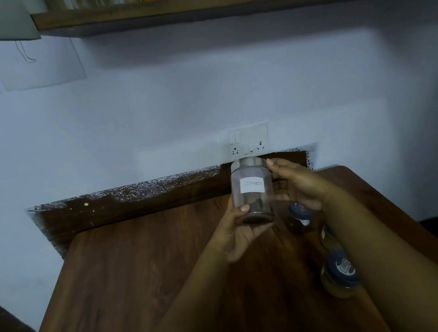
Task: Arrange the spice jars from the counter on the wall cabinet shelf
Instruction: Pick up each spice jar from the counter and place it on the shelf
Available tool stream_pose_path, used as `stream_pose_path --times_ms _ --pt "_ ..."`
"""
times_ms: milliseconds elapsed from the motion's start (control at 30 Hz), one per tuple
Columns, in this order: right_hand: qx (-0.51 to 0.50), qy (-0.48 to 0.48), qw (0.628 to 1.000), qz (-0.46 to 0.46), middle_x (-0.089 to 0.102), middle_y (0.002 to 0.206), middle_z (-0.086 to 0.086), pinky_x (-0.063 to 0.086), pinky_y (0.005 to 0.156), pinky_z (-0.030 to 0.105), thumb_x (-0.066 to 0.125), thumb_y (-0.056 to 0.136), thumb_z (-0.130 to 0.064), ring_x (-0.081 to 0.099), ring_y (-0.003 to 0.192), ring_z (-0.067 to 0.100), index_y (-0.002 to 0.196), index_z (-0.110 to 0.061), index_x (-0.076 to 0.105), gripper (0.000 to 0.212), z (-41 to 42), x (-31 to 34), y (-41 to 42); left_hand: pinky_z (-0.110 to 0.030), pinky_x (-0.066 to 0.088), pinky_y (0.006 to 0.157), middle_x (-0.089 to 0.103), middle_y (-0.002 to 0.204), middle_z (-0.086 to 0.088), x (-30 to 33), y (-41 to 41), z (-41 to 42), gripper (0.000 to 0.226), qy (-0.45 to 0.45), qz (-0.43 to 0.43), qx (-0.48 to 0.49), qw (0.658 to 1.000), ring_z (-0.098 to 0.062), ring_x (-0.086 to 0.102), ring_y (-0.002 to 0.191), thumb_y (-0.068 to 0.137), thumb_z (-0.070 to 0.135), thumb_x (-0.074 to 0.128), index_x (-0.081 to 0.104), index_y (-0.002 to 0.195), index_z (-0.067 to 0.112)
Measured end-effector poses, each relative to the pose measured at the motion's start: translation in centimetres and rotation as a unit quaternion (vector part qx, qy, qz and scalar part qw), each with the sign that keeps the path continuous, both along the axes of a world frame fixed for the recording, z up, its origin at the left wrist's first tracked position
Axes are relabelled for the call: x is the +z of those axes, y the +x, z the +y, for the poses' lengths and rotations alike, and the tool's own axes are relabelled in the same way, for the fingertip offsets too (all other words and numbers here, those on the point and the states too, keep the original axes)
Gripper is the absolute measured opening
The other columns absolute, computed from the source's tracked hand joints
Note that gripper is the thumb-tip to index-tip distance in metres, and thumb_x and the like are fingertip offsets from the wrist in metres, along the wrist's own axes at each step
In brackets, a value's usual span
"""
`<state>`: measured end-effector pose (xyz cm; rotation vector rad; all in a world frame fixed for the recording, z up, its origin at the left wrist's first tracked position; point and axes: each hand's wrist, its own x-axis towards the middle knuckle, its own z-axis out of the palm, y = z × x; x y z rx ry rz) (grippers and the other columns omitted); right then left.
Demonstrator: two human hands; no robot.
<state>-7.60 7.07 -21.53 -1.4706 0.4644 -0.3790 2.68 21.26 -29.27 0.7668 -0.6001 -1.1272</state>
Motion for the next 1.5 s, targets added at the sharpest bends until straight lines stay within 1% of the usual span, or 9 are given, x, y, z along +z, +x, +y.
stream_pose_path --times_ms 133,267,400,567,700,1033,1233,1400,1500 --pt "0.019 0.046 0.998 -0.038 0.067 0.113 0.003 0.053 0.09 0.042 0.057 0.091 -0.033 0.064 0.104 0.021 0.126 -0.018 0.058 0.039 0.2 -0.2 0.0 -0.048 0.055 0.087 0.05 0.137 -0.022 0.6 -0.1 -0.1 0.113 -0.015 0.014 -0.013 1.0 -0.035 0.061 0.112 0.052 0.028 0.09 0.033 0.148 0.017" --pt "-0.019 0.07 0.995 -0.065 0.066 0.119 0.004 0.053 0.089 0.044 0.052 0.098 -0.025 0.064 0.105 0.022 0.134 -0.024 0.051 0.036 0.4 -0.7 0.3 -0.046 0.057 0.081 0.055 0.132 -0.014 2.3 -0.4 -0.7 0.073 0.049 -0.064 0.104 0.991 -0.035 0.064 0.111 0.071 0.029 0.076 0.037 0.133 0.031" --pt "0.02 0.078 0.994 -0.078 0.062 0.129 0.008 0.052 0.092 0.05 0.054 0.096 -0.017 0.062 0.114 0.031 0.146 -0.041 0.029 0.061 0.3 -0.7 -0.4 -0.051 0.055 0.088 0.055 0.135 -0.01 3.2 0.1 -1.6 0.044 0.065 -0.092 0.144 0.983 -0.033 0.064 0.114 0.09 0.041 0.062 0.04 0.128 0.035" --pt "0.032 -0.028 0.993 -0.111 0.053 0.141 0.001 0.054 0.093 0.048 0.078 0.071 -0.009 0.061 0.12 0.023 0.148 -0.055 0.014 0.109 -1.1 1.2 -1.8 -0.039 0.052 0.097 0.053 0.137 0.004 6.4 0.7 -2.3 0.069 0.041 -0.282 0.128 0.95 -0.014 0.059 0.12 0.081 0.035 0.073 0.039 0.141 0.043" --pt "0.031 -0.112 0.981 -0.154 0.041 0.147 -0.009 0.052 0.098 0.046 0.084 0.066 -0.009 0.055 0.125 0.024 0.14 -0.064 0.024 0.11 -3.3 5.2 -2.9 -0.034 0.055 0.092 0.052 0.134 0.003 10.6 0.8 -3.2 0.078 -0.007 -0.38 0.169 0.909 -0.014 0.062 0.114 0.08 0.022 0.079 0.038 0.14 0.049" --pt "0.011 -0.341 0.918 -0.203 0.049 0.138 -0.01 0.053 0.094 0.032 0.082 0.068 -0.027 0.061 0.117 0.008 0.142 -0.064 0.011 0.109 -9.3 20.8 -5.8 -0.021 0.054 0.088 0.048 0.136 0.013 24.3 -1.7 -9.2 0.079 -0.118 -0.525 0.269 0.799 -0.004 0.06 0.11 0.073 0.043 0.075 0.032 0.135 0.063" --pt "0.007 -0.412 0.877 -0.247 0.058 0.121 0.01 0.059 0.084 0.046 0.085 0.063 -0.03 0.07 0.099 0.029 0.128 -0.047 0.045 0.078 -13.9 31.6 -5.8 -0.017 0.044 0.097 0.05 0.137 0.013 31.6 -0.6 -13.8 0.07 -0.159 -0.636 0.397 0.642 0.002 0.049 0.122 0.083 0.057 0.064 0.034 0.145 0.043" --pt "0.033 -0.43 0.885 -0.176 0.053 0.124 0.015 0.058 0.088 0.041 0.083 0.074 -0.019 0.064 0.106 0.03 0.128 -0.045 0.039 0.074 -20.1 34.9 -1.8 -0.046 0.033 0.109 0.06 0.107 0.001 30.2 5.2 -18.7 0.043 0.007 -0.687 0.643 0.339 -0.02 0.055 0.106 0.094 0.055 0.046 0.061 0.114 0.02" --pt "0.052 -0.412 0.902 -0.117 0.051 0.125 0.016 0.057 0.09 0.043 0.079 0.079 -0.018 0.057 0.116 0.029 0.131 -0.044 0.033 0.075 -23.6 34.3 1.1 -0.043 0.028 0.11 0.061 0.101 -0.003 28.4 8.1 -19.7 0.044 0.032 -0.716 0.655 0.241 -0.023 0.053 0.104 0.095 0.051 0.042 0.062 0.115 0.017"
